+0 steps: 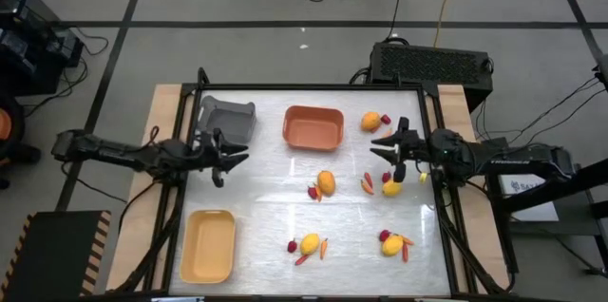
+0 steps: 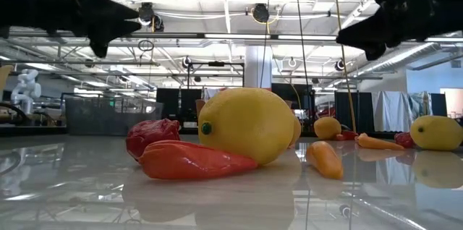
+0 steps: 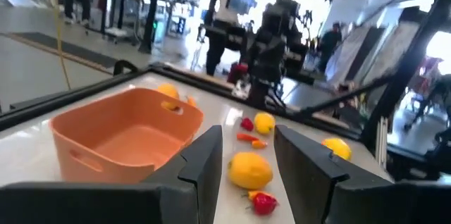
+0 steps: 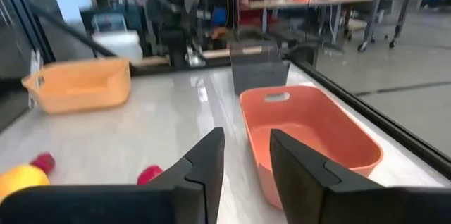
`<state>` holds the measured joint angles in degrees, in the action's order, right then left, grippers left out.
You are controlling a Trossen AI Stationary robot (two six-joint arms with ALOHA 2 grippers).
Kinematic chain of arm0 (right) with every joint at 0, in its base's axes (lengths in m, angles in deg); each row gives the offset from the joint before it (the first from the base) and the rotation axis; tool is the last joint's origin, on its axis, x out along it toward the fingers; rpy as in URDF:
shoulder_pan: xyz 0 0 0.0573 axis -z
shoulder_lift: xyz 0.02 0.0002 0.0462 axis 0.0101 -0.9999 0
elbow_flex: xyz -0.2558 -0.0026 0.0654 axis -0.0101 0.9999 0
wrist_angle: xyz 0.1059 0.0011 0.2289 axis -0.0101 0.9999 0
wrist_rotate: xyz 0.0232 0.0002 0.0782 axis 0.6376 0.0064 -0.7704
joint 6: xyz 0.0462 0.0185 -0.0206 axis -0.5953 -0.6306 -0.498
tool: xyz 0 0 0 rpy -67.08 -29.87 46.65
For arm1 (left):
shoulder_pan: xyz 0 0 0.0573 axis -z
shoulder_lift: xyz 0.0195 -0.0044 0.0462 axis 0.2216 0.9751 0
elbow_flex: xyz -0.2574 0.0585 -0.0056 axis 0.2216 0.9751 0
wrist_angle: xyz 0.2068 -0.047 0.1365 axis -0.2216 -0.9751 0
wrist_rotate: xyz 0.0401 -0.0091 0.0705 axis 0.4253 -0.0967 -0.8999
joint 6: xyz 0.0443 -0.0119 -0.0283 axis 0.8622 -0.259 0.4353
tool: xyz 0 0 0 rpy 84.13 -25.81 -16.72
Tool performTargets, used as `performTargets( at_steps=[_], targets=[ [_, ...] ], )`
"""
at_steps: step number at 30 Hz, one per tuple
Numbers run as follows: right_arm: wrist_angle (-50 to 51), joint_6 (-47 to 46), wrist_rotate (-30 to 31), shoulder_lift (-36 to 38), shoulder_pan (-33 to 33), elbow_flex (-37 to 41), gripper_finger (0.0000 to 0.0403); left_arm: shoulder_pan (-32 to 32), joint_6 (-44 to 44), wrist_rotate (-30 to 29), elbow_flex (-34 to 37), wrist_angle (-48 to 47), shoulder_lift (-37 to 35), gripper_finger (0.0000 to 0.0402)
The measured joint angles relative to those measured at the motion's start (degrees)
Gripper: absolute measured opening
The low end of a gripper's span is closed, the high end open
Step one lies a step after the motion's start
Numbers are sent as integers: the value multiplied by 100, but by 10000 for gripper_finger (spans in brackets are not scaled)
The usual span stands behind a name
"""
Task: Sort produce into baskets
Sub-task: Put the lemon into the orange bin
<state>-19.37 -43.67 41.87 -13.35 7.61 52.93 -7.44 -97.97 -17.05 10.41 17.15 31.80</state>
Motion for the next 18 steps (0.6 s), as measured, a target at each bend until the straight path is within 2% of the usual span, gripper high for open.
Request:
performTargets(
  at_steps=[4, 10, 12, 18],
  targets=[
    [776, 270, -7, -428, 0, -684, 119, 0, 133, 4, -699, -576, 628, 137],
    [1930, 790, 12, -1160, 0, -1682, 137, 1, 133, -168, -1924, -2533, 1310, 137],
    [2038, 916, -11, -1448, 0, -1930, 145, 0, 145, -308, -2109, -2878, 1455, 137],
    [2019, 1318, -57, -2394, -191, -2485, 180, 0, 126, -319, -2162, -3123, 1624, 137]
  ],
)
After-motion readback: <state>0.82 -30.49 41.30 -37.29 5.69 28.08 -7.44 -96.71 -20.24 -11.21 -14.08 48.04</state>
